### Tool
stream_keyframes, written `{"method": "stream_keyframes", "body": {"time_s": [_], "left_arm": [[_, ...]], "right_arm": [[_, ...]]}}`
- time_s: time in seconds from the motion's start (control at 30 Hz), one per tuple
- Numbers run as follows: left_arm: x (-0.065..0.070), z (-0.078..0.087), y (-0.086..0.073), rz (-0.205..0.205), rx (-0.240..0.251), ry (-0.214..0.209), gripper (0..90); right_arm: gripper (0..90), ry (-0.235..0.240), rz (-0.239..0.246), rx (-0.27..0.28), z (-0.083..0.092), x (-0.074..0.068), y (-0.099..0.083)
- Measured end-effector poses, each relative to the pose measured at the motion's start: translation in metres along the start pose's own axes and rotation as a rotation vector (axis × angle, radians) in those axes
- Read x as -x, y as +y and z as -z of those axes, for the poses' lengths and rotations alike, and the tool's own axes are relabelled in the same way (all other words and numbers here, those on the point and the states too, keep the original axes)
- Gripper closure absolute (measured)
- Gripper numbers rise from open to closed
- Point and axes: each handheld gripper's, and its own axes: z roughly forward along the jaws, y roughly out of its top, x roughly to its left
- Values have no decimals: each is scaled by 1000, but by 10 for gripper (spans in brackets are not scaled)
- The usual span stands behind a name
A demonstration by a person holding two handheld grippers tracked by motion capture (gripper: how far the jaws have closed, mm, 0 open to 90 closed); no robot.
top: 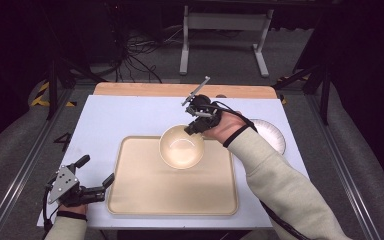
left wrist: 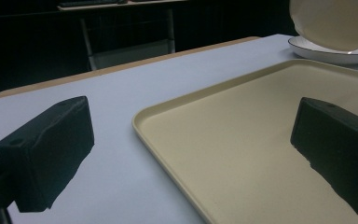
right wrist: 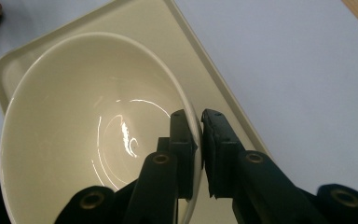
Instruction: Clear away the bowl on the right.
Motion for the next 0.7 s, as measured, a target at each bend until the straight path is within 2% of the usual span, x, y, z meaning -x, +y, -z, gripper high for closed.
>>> {"method": "stream_keyframes", "body": {"time_s": [0.03, 0.27, 0.57, 0.7], "left_arm": [[0, 0, 0, 0, 0, 0, 2], [0, 0, 0, -1, 0, -2, 2], [0, 0, 0, -6, -1, -3, 2], [0, 0, 0, -5, -2, -3, 2]], "right_arm": [[829, 5, 18, 2, -3, -5, 5], [829, 26, 36, 6, -10, -12, 11], [829, 81, 11, -20, -35, -11, 10], [829, 88, 9, -38, -45, -12, 9]]}}
